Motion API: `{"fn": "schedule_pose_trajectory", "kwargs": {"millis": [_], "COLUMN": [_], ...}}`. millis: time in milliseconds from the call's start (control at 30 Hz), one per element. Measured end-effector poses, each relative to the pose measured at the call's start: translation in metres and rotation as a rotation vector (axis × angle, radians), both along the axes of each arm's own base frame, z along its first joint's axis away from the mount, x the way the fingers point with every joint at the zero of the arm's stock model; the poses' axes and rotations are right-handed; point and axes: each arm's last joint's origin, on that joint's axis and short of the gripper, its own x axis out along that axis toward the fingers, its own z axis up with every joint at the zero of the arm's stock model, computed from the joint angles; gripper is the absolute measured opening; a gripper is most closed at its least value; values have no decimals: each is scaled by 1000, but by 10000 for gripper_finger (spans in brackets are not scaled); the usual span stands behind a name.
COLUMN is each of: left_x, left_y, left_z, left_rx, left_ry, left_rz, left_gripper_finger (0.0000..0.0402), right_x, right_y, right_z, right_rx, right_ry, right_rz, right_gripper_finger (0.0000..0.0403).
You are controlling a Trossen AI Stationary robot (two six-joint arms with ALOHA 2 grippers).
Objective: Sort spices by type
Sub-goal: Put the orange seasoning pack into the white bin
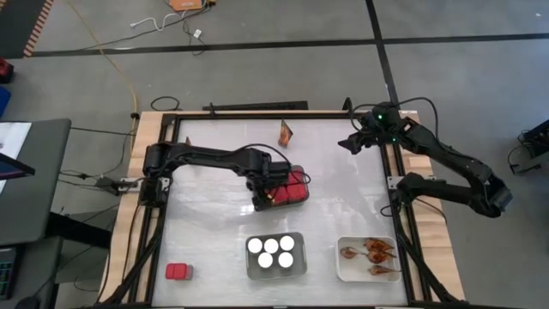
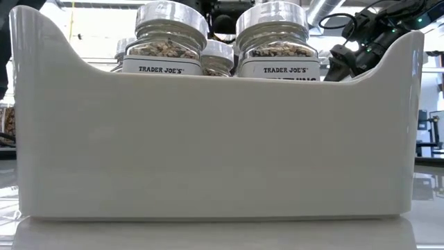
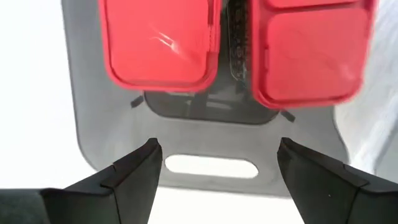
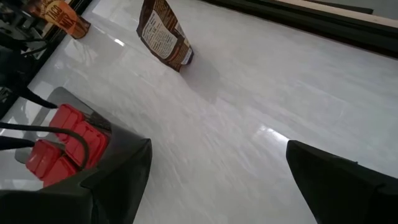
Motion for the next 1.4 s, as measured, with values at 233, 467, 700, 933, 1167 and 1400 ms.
{"fn": "schedule_pose_trajectory", "kwargs": {"millis": [233,467,700,933,1167,1400], "left_x": [-15,-40,-83,-140,-194,-230], "left_y": [4,25,42,48,47,57], "left_z": [34,76,75,73,95,108], "left_rx": [66,152,164,152,358,445], "left_ry": [-87,-207,-268,-447,-602,-596], "left_rz": [40,136,261,439,601,704], "left_gripper_finger": [306,306,306,306,306,306], "right_x": [0,0,1,1,3,31], "right_y": [0,0,0,-1,-2,1], "right_z": [0,0,1,1,4,16], "right_rx": [4,-4,14,28,62,-49], "right_ry": [3,-4,-16,-31,-87,-230], "right_rz": [0,0,-16,-35,-89,-2], "right_gripper_finger": [398,398,398,398,398,394]}}
